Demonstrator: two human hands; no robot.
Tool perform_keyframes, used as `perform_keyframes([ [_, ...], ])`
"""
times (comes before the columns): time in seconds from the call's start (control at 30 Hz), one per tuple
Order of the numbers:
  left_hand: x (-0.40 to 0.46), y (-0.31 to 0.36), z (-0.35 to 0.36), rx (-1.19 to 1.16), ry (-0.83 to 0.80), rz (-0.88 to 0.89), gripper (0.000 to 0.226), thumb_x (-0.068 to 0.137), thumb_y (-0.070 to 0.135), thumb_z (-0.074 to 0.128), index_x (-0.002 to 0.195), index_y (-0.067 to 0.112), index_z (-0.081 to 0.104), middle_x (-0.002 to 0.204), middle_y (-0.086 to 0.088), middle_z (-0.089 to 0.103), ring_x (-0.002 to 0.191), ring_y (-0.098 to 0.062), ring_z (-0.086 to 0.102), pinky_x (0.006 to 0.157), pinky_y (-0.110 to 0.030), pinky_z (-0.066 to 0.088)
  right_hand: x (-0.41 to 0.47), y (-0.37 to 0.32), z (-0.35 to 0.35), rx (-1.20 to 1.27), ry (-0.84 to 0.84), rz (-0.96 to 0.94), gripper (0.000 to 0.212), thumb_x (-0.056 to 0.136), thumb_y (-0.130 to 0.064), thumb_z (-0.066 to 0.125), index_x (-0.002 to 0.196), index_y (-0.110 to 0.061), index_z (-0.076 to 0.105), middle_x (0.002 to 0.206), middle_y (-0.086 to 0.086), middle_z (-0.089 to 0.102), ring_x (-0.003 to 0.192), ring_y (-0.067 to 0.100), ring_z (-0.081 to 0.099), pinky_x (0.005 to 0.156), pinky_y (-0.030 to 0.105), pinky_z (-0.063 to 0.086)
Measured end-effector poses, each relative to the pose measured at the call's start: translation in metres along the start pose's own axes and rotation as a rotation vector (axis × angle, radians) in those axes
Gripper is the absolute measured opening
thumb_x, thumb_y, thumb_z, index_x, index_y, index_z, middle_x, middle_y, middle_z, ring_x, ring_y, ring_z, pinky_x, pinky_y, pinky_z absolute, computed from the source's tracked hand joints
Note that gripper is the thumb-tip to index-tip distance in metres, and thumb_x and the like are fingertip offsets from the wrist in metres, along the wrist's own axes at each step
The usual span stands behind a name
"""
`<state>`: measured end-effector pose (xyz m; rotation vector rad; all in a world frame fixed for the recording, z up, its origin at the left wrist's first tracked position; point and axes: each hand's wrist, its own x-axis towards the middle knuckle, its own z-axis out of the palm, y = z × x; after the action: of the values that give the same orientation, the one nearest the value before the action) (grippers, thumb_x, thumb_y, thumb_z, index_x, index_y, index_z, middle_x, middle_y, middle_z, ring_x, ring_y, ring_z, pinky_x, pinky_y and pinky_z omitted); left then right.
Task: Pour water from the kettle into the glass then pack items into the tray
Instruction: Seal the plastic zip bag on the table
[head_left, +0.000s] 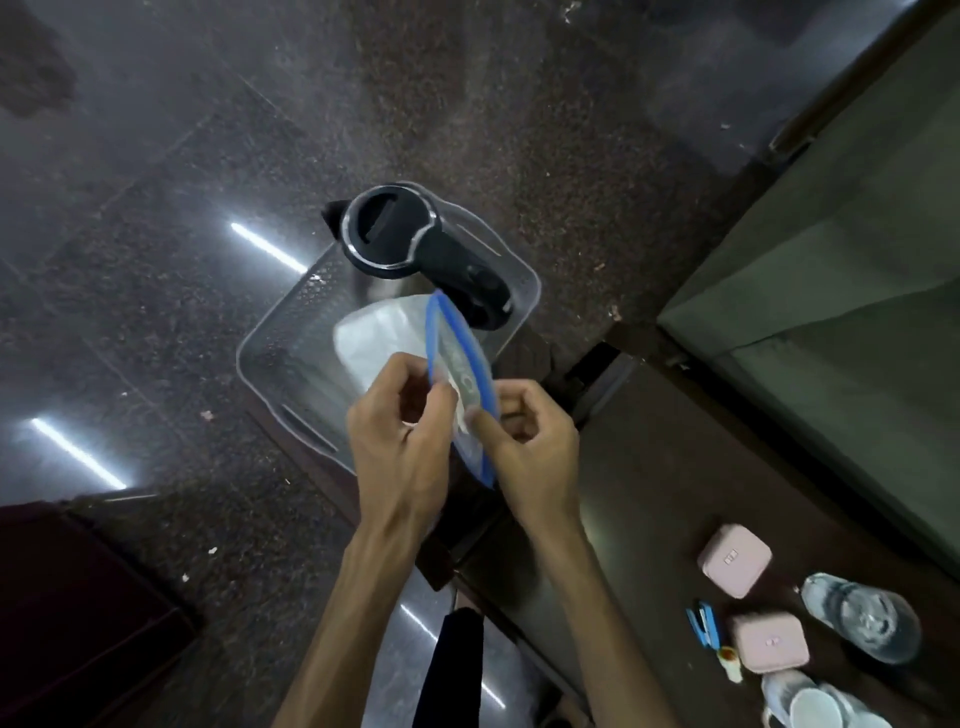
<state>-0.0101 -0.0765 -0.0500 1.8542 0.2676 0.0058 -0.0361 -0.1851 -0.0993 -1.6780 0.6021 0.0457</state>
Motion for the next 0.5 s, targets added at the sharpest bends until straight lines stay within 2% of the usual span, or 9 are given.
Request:
perform_keyframes([
  [0.07, -0.019, 0.005, 0.019, -0.059, -0.038, -0.011, 0.018, 0.093, 0.010, 0.058, 0.076, 0.008, 0.057, 0.064, -0.009, 0.055, 0.059, -0.015, 0.050, 0.055, -0.034, 0.043, -0.012, 0.005, -0.026, 0.041, 0.158, 0.047, 0.010, 0.084, -0.008, 0.079, 0.091, -0.012, 0.073, 0.081, 0.001, 0.076, 0.071, 0.019, 0.072, 0.064, 0.032, 0.060],
  [0.13, -0.041, 0.005, 0.043, -0.102, -0.064, -0.040, 0.017, 0.095, 0.011, 0.060, 0.078, 0.007, 0.059, 0.067, -0.017, 0.058, 0.060, -0.020, 0.051, 0.056, -0.039, 0.045, -0.026, 0.018, -0.059, 0.009, 0.329, 0.095, 0.015, 0.080, -0.003, 0.078, 0.083, -0.011, 0.066, 0.070, 0.000, 0.068, 0.058, 0.015, 0.063, 0.057, 0.030, 0.053],
  [0.2, -0.058, -0.002, 0.061, -0.130, -0.065, -0.080, 0.014, 0.092, 0.009, 0.063, 0.078, 0.011, 0.062, 0.067, -0.012, 0.060, 0.060, -0.018, 0.053, 0.058, -0.038, 0.046, -0.039, 0.032, -0.081, -0.142, 0.454, 0.131, 0.024, 0.074, -0.004, 0.076, 0.077, -0.015, 0.055, 0.057, -0.005, 0.052, 0.049, 0.010, 0.045, 0.053, 0.032, 0.045],
  [0.27, -0.085, -0.008, 0.088, -0.131, -0.111, -0.115, 0.011, 0.087, 0.009, 0.064, 0.079, 0.017, 0.065, 0.069, -0.006, 0.065, 0.061, -0.015, 0.055, 0.061, -0.038, 0.050, -0.057, 0.047, -0.111, -0.373, 0.508, 0.106, 0.028, 0.071, -0.009, 0.076, 0.076, -0.019, 0.050, 0.053, -0.007, 0.048, 0.047, 0.015, 0.045, 0.050, 0.039, 0.045],
  [0.33, -0.111, -0.019, 0.109, -0.093, -0.176, -0.138, 0.008, 0.086, 0.011, 0.065, 0.082, 0.018, 0.067, 0.072, -0.003, 0.068, 0.062, -0.014, 0.059, 0.062, -0.040, 0.053, -0.072, 0.057, -0.137, -0.534, 0.452, 0.116, 0.018, 0.074, -0.012, 0.073, 0.080, -0.022, 0.059, 0.059, -0.004, 0.061, 0.056, 0.024, 0.060, 0.054, 0.041, 0.051],
  [0.4, -0.152, -0.028, 0.137, -0.046, -0.281, -0.159, 0.007, 0.089, 0.011, 0.067, 0.086, 0.017, 0.069, 0.074, -0.004, 0.070, 0.063, -0.020, 0.063, 0.064, -0.039, 0.054, -0.090, 0.072, -0.180, -0.646, 0.327, 0.266, 0.019, 0.079, -0.018, 0.071, 0.096, -0.026, 0.073, 0.079, -0.001, 0.076, 0.078, 0.027, 0.071, 0.067, 0.037, 0.057],
  [0.43, -0.171, -0.034, 0.148, -0.024, -0.325, -0.175, 0.007, 0.090, 0.010, 0.068, 0.089, 0.017, 0.070, 0.075, -0.004, 0.071, 0.064, -0.021, 0.064, 0.064, -0.037, 0.054, -0.098, 0.081, -0.199, -0.646, 0.262, 0.341, 0.025, 0.080, -0.022, 0.070, 0.103, -0.029, 0.076, 0.088, -0.001, 0.078, 0.086, 0.026, 0.072, 0.073, 0.035, 0.058],
  [0.5, -0.205, -0.043, 0.166, 0.032, -0.393, -0.201, 0.010, 0.091, 0.007, 0.070, 0.092, 0.017, 0.072, 0.075, -0.002, 0.072, 0.065, -0.017, 0.064, 0.063, -0.031, 0.052, -0.112, 0.098, -0.231, -0.530, 0.189, 0.409, 0.026, 0.082, -0.022, 0.068, 0.105, -0.027, 0.079, 0.093, -0.002, 0.081, 0.091, 0.020, 0.074, 0.078, 0.031, 0.059],
])
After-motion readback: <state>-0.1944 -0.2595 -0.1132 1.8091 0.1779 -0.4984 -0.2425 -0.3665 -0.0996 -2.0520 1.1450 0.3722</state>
